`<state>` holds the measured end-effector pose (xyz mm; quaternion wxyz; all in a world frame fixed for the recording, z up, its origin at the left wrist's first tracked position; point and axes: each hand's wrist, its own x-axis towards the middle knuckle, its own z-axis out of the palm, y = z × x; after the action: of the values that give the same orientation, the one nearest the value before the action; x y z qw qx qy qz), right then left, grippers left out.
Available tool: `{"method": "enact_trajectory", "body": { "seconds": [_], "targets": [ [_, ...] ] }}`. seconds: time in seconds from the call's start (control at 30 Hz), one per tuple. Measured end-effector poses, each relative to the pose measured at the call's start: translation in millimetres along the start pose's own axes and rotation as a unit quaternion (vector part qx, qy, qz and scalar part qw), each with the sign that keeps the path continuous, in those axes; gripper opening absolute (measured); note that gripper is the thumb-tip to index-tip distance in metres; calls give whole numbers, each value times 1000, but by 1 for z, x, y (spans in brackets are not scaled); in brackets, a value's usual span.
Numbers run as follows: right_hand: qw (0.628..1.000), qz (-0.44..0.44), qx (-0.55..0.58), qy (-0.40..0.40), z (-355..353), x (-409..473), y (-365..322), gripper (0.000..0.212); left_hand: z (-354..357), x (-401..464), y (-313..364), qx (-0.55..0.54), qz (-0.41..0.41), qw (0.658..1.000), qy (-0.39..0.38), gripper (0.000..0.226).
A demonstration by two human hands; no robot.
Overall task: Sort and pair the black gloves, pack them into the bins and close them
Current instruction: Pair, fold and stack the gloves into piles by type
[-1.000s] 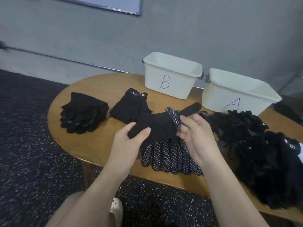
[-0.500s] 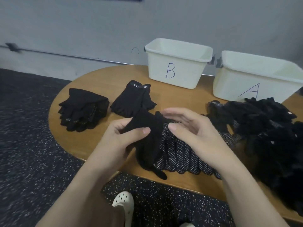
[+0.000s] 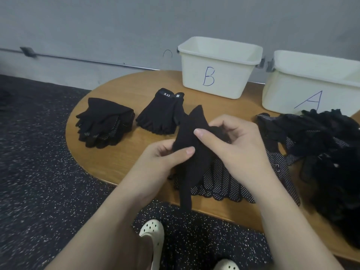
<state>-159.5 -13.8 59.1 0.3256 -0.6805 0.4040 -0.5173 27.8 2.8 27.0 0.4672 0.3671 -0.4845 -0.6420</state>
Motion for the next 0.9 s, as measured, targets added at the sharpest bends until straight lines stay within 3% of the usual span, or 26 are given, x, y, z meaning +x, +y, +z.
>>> {"method": "enact_trajectory", "body": {
  "seconds": [0.17, 0.33, 0.5, 0.67, 0.9],
  "targets": [
    [995, 67, 67, 24, -4, 3, 0, 14, 5, 5, 1, 20, 50, 996, 73, 17],
    [983, 115, 145, 17, -9, 3, -2, 22, 5, 6, 4, -11, 62, 994, 84, 24],
    [988, 114, 98, 23, -12, 4, 3, 30, 2, 8, 5, -10, 58, 996, 71, 34],
    [996, 89, 8, 0, -13, 9, 14, 19, -8, 16, 1, 94, 83, 986, 113, 26],
    [993, 107, -47, -4, -11, 27, 37, 22, -16, 38, -9, 296, 86, 942, 136, 16]
  ]
}}
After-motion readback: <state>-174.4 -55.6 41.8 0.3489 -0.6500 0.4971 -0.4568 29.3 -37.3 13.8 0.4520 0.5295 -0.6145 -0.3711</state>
